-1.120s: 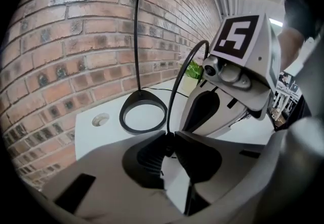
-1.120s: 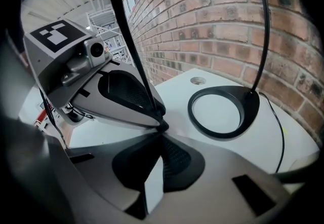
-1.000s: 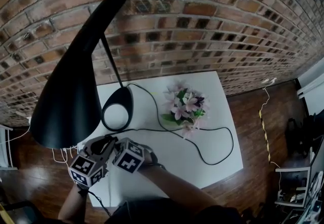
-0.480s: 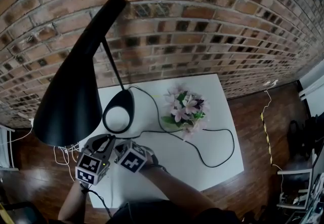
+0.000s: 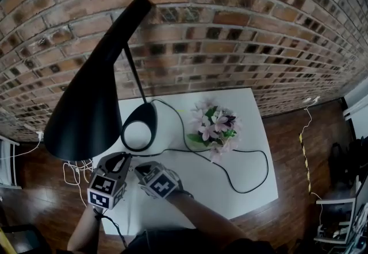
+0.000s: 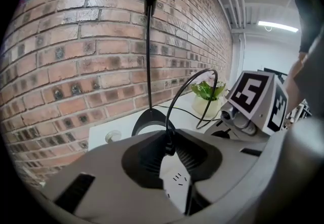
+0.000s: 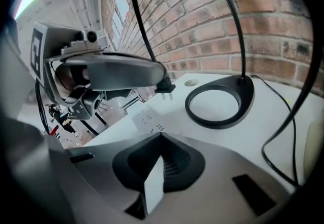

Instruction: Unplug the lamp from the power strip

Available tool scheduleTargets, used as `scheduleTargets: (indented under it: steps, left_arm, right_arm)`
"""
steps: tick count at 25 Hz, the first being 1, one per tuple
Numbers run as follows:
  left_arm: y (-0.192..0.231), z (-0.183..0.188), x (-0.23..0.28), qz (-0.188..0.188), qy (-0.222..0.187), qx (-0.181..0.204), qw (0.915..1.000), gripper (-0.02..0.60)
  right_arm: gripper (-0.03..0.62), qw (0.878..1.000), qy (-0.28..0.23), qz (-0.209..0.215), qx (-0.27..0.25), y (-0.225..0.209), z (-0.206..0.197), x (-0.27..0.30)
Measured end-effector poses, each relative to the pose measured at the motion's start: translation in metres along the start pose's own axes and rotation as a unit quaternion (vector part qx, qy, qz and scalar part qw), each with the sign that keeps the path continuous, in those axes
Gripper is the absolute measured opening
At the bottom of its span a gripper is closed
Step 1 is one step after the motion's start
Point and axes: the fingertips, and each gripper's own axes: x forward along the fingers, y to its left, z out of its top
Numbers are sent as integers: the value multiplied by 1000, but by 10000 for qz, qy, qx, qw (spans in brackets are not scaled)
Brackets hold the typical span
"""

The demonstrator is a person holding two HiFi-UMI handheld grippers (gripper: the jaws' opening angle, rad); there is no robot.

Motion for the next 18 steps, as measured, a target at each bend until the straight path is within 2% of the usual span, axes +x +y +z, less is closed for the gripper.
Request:
scheduleTargets:
  steps: [3, 6, 11, 18]
  left_arm:
    - [-1, 5, -1, 46, -32, 85, 9999, 83]
    - [-3, 9, -4, 93, -72, 140, 9998, 83]
    - [3, 11, -9, 245, -104, 93, 9996, 83]
    - [2, 13, -9, 238, -128, -6, 9996, 83]
  right_arm:
    - [-8, 9982, 239, -126, -531, 1, -3, 2]
    - [-8, 9971, 287, -126, -689, 1, -4, 4]
    - [-8, 9984, 115, 221, -502, 9, 2, -7]
    - [-8, 9981, -605, 80, 74, 6, 4, -59]
